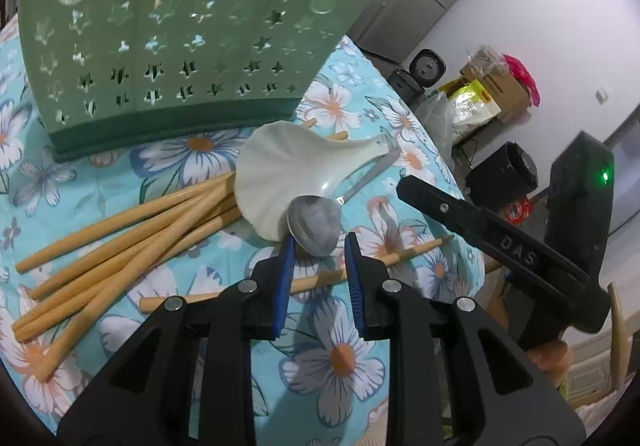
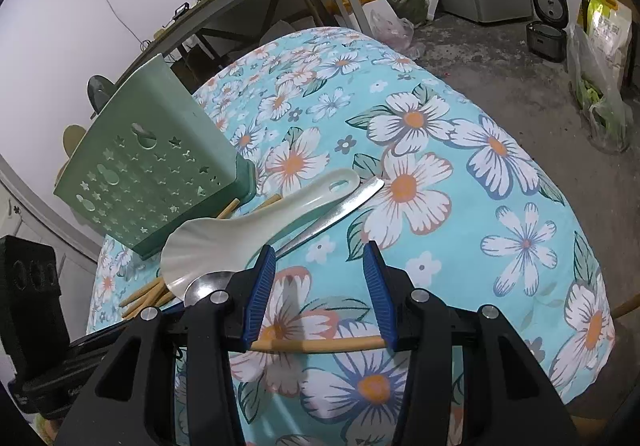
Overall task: Organize utensils
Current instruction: 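Close the left tool on the metal spoon's handle and lift, then carry the metal spoon with the left tool up over the green holder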
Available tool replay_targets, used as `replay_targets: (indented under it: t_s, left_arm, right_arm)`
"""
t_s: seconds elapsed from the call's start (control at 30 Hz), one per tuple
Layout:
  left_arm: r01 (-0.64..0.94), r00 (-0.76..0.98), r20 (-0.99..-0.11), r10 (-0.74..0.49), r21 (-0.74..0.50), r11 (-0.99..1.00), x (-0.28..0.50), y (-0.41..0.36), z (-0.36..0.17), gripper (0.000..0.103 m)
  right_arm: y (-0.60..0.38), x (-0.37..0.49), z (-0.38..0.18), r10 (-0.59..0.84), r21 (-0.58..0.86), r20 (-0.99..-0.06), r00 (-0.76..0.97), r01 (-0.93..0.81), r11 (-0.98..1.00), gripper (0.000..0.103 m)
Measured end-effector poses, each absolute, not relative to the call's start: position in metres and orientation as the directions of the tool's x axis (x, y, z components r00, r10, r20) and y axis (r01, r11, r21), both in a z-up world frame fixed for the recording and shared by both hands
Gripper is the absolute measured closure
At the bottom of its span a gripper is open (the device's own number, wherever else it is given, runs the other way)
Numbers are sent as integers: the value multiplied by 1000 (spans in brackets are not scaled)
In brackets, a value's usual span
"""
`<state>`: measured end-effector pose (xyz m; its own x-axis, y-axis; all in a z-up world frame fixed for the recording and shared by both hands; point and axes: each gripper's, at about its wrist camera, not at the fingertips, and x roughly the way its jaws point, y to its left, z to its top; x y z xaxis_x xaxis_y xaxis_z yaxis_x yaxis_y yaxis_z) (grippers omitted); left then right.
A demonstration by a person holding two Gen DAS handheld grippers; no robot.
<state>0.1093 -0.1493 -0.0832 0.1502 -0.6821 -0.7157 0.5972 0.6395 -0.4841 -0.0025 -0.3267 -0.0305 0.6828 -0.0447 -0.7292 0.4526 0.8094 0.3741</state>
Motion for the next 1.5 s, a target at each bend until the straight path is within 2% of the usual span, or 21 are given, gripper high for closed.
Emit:
replay_targets:
  t_s: [0.23,0.37,0.57,1.07,1.3,1.5]
  left_arm:
    - [573,168,-729,-664,-476,667,112,-157,-88,80]
    - [564,201,-747,-633,-440,699,112,-161,-91,94]
    - [577,245,-735,-632,-413,704,108,-157,-84,101]
    - [655,391,-654,-647,-296,695,88,-108,-25,102]
    - [641,487,-601,-634,-247,727,84,-66,6,102]
    - [589,572,-559,-600,-230,775,91,-24,26,102]
  right_arm:
    - [-327,-2,-31,-47,373,-729,683,454,809,58]
    - [-328,-3,-31,-49,373,-729,683,455,808,58]
    - [-332,-8,-29,-62,371,-722,689,462,806,58]
    - [-328,-26,-6,-132,337,-688,713,475,813,58]
    - [-313,-27,1,-141,307,-678,722,452,838,58]
    - [-283,-14,3,-88,269,-675,733,355,895,58]
